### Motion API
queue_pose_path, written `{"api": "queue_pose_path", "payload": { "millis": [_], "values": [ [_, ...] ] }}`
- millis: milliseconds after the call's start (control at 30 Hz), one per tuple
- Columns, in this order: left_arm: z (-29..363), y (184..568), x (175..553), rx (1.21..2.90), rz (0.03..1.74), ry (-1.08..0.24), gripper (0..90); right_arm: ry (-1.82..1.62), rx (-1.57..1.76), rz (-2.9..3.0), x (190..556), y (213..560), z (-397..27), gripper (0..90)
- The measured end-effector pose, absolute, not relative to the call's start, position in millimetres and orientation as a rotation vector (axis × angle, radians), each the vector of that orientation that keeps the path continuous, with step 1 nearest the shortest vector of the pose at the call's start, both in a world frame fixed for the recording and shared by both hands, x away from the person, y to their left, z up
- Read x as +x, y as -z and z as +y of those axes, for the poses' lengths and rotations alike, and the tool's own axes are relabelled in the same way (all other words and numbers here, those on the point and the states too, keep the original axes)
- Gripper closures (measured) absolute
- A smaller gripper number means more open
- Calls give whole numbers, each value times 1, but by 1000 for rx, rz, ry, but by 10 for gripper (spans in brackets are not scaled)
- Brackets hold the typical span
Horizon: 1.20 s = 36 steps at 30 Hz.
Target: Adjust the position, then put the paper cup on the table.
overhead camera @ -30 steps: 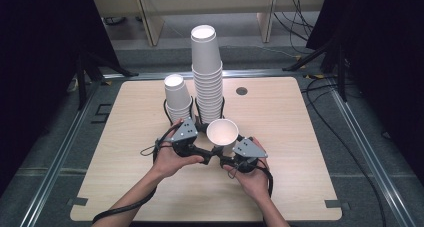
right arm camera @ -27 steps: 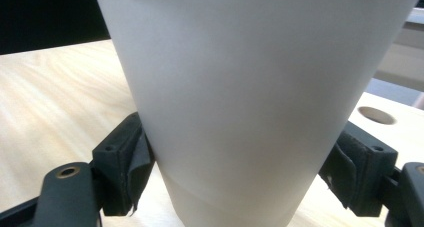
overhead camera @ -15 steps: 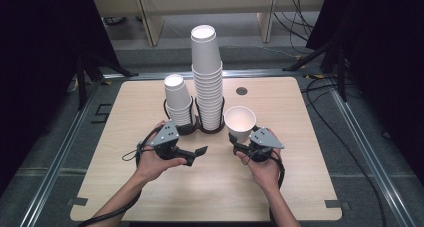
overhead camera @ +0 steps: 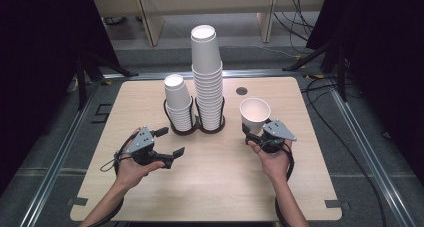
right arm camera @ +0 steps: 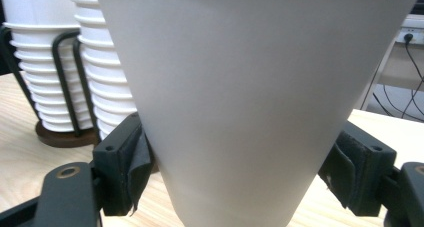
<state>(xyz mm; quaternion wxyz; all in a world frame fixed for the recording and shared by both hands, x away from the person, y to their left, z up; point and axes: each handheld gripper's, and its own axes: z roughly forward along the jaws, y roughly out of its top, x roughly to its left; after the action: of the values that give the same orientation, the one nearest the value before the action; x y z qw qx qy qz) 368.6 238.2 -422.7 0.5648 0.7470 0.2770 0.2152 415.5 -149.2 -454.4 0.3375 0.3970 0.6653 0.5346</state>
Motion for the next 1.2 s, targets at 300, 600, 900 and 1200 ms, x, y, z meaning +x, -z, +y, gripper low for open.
{"api": "queue_pose_path", "payload": {
  "millis": [300, 600, 900, 1200],
  "values": [
    [256, 430, 367, 1719, 709, -532, 71, -1374, 1057, 1742, 425, 457, -159, 227],
    [272, 436, 360, 1688, 756, -559, 62, -1402, 1043, 1730, 434, 457, -157, 227],
    [294, 447, 352, 1657, 818, -590, 57, -1390, 1078, 1757, 448, 464, -155, 227],
    [308, 464, 354, 1628, 884, -599, 54, -1377, 1104, 1783, 461, 474, -153, 227]
  ]
}}
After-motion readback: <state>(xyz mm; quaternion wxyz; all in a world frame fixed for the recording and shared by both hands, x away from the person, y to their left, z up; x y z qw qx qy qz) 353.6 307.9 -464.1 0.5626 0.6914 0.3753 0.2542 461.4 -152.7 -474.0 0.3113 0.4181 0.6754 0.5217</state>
